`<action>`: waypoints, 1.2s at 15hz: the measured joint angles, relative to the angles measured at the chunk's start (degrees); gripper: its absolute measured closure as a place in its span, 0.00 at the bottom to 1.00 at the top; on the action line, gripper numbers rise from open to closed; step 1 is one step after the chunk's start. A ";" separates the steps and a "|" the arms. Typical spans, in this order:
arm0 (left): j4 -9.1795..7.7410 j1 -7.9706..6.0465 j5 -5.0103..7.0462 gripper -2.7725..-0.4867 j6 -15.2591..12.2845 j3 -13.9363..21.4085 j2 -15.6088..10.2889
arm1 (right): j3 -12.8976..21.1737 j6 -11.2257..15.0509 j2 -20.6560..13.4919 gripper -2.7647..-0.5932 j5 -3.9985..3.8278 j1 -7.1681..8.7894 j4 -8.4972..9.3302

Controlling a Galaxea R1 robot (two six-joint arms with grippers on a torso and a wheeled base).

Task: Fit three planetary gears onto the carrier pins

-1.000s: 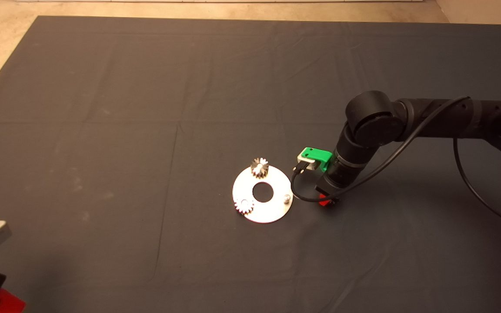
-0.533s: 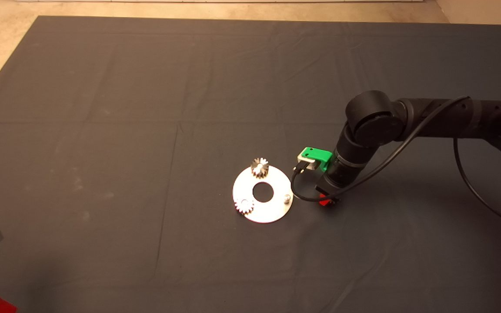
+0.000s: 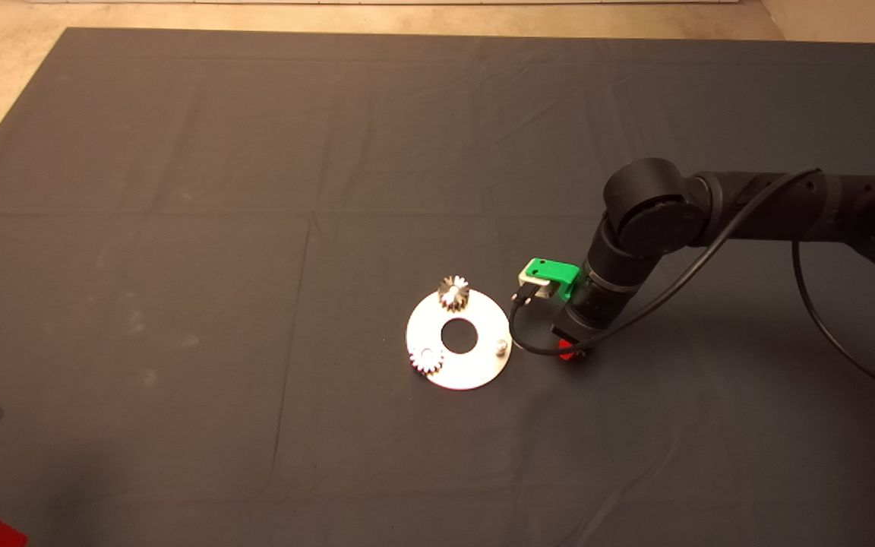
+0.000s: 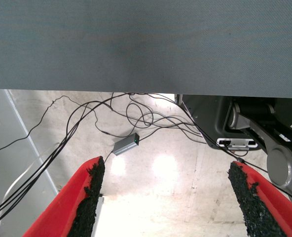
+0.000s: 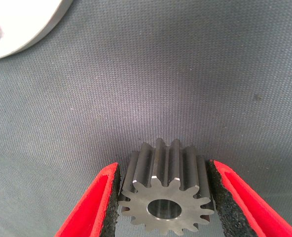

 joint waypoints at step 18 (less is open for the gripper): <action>-0.02 0.00 0.00 0.44 0.13 0.00 -1.08 | 0.13 -3.11 -0.16 0.76 0.00 0.06 0.00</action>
